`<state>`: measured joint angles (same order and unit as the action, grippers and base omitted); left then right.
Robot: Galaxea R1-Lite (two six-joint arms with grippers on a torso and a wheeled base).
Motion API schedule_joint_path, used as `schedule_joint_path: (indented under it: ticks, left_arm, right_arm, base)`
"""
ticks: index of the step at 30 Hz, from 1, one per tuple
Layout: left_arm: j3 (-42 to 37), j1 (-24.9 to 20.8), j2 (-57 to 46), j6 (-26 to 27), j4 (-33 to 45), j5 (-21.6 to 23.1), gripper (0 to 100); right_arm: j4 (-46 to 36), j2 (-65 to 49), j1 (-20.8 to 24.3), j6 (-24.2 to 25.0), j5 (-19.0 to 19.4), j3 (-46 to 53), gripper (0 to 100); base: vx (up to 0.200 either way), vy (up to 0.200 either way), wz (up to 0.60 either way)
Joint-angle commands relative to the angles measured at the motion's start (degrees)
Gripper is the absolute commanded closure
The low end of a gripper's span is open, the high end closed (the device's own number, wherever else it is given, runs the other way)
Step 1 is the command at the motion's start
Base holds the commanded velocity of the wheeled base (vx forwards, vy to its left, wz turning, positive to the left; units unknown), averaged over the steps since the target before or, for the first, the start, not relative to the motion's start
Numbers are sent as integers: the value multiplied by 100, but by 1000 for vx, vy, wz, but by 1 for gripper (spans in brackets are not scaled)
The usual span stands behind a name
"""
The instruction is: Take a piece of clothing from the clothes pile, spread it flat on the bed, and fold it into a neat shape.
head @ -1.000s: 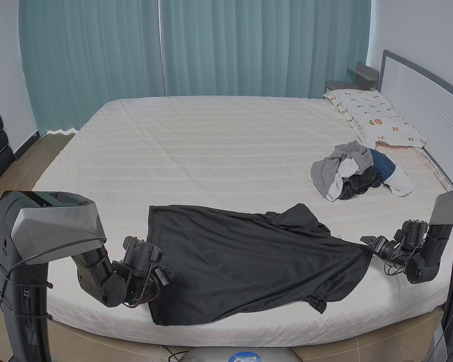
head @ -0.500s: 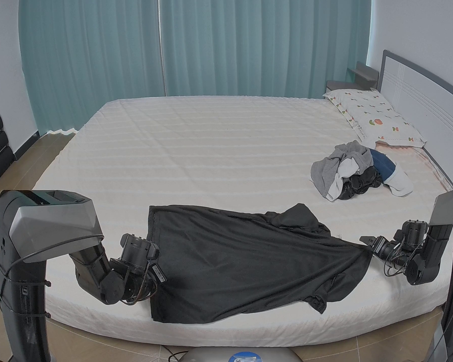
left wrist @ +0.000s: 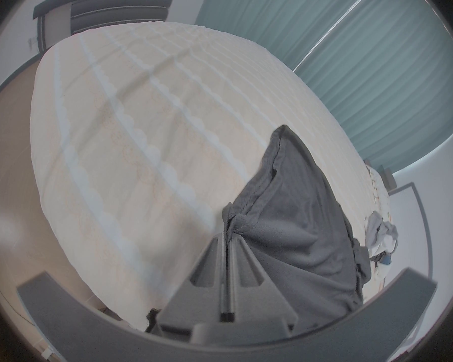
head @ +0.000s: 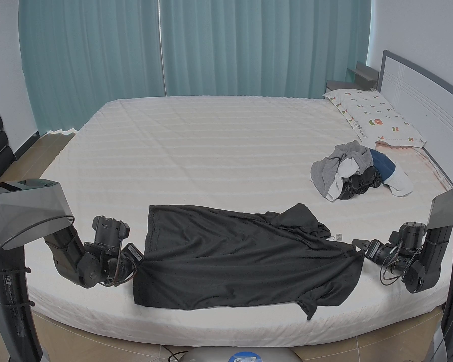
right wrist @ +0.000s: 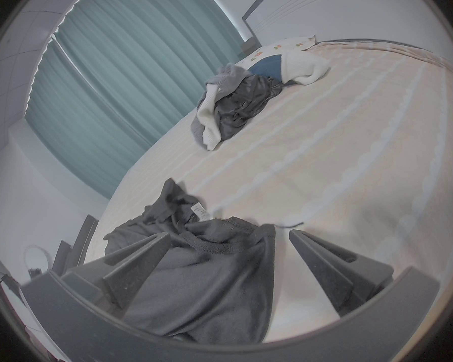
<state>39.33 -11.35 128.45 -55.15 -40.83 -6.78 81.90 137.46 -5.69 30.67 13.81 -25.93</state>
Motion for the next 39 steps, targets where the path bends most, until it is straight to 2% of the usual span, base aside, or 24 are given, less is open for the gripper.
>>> schedule_joint_path:
  ticks: [1,7,14,22,23,31,39]
  left_arm:
    - [93,353,-75,-13,-4,168,100]
    - [356,801,31,-207,5,335,100]
    - [400,819,92,-224,13,388,100]
    - [400,801,154,-224,-4,388,100]
    - [400,810,154,-215,-4,388,100]
    - [400,783,145,-242,-4,388,100]
    - [602,766,171,-901,-470,370,100]
  right_arm:
    - [19,-193,332,0,16,308,0]
    - [19,-105,657,-9,43,571,0]
    - [28,149,684,-70,60,589,0]
    - [19,352,1035,-88,60,589,0]
    - [2,404,1053,-88,60,528,100]
    - [19,448,833,-9,-72,-228,100]
    - [-25,448,719,9,-467,-1160,100]
  base:
    - [0,0,0]
    - [0,0,0]
    - [0,0,0]
    - [0,0,0]
    - [0,0,0]
    - [0,0,0]
    - [0,0,0]
